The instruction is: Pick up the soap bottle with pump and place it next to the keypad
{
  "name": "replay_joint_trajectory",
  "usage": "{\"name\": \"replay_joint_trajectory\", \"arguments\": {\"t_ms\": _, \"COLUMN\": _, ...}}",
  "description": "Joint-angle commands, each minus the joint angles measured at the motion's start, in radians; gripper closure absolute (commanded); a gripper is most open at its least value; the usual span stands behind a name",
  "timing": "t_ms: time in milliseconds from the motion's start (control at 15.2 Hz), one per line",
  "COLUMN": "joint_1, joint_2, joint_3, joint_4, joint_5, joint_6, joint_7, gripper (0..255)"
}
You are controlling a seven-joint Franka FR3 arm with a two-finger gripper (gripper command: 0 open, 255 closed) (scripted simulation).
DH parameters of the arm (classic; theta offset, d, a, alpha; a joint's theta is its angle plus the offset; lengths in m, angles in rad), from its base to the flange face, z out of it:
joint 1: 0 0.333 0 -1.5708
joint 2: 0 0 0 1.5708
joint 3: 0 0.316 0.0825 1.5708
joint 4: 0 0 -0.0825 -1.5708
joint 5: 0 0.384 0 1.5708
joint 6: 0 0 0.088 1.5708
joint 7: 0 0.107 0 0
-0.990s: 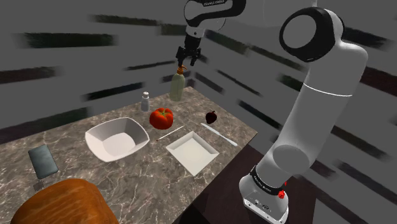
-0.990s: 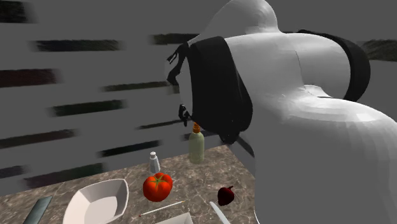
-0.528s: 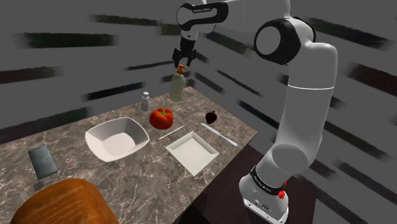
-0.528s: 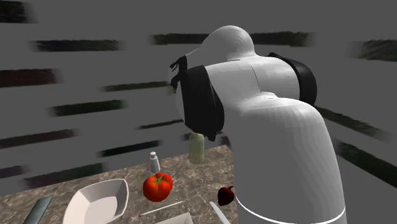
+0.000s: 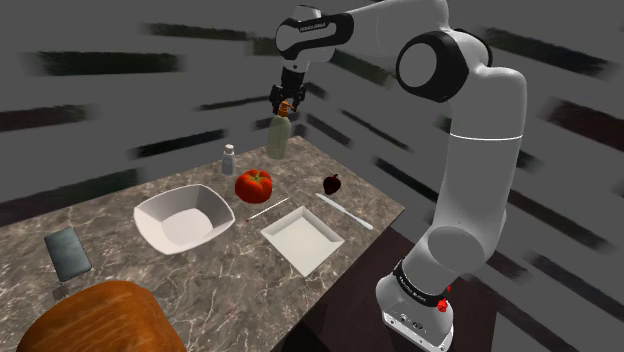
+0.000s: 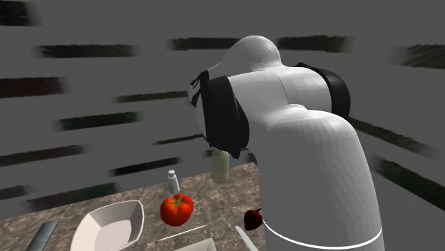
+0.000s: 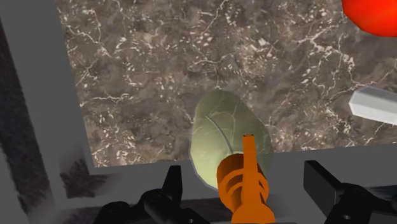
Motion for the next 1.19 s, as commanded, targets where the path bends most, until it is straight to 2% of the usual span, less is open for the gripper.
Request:
{"name": "replay_joint_trajectory", "arguments": {"t_ms": 0, "joint_1": 0.0, "joint_2": 0.0, "joint_3": 0.0, "joint_4": -0.001, "joint_5": 0.0, "joint_6": 0.001, "joint_7": 0.0, "gripper": 0}}
{"name": "replay_joint_trajectory", "arguments": {"t_ms": 198, "joint_1": 0.0, "joint_2": 0.0, "joint_3": 0.0, "joint_4": -0.001, "joint_5": 0.0, "joint_6": 0.001, "joint_7": 0.0, "gripper": 0}}
{"name": "replay_joint_trajectory", "arguments": {"t_ms": 264, "joint_1": 0.0, "joint_2": 0.0, "joint_3": 0.0, "joint_4": -0.001, "joint_5": 0.0, "joint_6": 0.001, "joint_7": 0.0, "gripper": 255}}
{"name": "replay_joint_trajectory", "arguments": {"t_ms": 858, "joint_1": 0.0, "joint_2": 0.0, "joint_3": 0.0, "joint_4": -0.001, "joint_5": 0.0, "joint_6": 0.001, "joint_7": 0.0, "gripper": 255}}
{"name": "replay_joint_trajectory", "arguments": {"t_ms": 1122, "joint_1": 0.0, "joint_2": -0.012, "joint_3": -0.001, "joint_4": 0.036, "joint_5": -0.003, "joint_6": -0.047, "joint_7": 0.003, "gripper": 255}}
